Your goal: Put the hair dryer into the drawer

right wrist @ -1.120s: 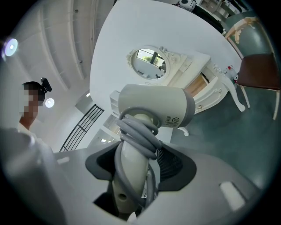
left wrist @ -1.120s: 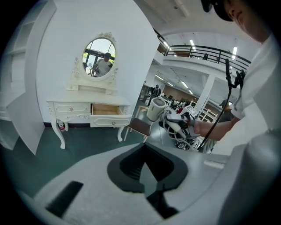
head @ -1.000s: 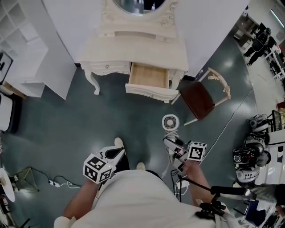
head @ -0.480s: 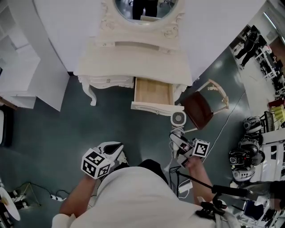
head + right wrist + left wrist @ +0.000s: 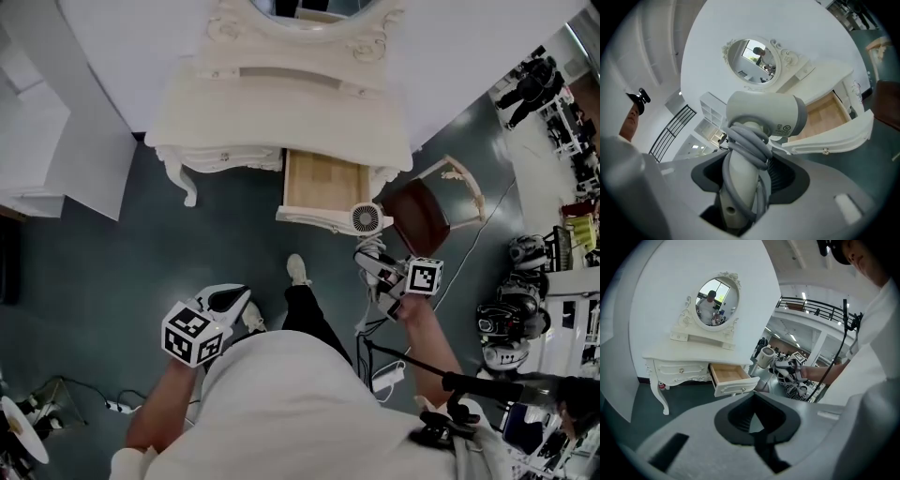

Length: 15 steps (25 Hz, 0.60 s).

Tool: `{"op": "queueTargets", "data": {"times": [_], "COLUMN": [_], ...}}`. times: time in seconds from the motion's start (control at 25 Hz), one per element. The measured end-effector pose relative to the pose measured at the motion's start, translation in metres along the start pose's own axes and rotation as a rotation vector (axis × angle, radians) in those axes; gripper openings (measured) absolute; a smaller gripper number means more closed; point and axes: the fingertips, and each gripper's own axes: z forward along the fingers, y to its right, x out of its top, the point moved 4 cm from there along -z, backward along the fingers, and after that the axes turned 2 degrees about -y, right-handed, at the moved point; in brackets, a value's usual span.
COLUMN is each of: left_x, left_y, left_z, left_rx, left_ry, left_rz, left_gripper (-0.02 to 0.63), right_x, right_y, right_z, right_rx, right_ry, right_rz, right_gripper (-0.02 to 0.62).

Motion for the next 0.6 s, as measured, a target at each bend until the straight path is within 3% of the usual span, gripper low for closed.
{"op": "queueTargets", "data": {"times": [0.28, 0.6], "left_x": [0.044, 0.100], "left_y": [-0.028, -0.051], "left_z": [0.029, 0.080], "left_rx": [0.086, 0.178], "left_ry": [0.023, 0.024], "left_rz": [-0.039, -0.095], "left_gripper": [0.003, 0.003], "right_x": [0.055, 0.109], "right_y": [0.050, 0.122], "right_z": [0.035, 0.072], "right_rx": [0.077, 0.112], "right_ry": [-0.124, -0.345], "right_rz": [0.037, 0.028], "right_gripper": [0.241, 0.239]}}
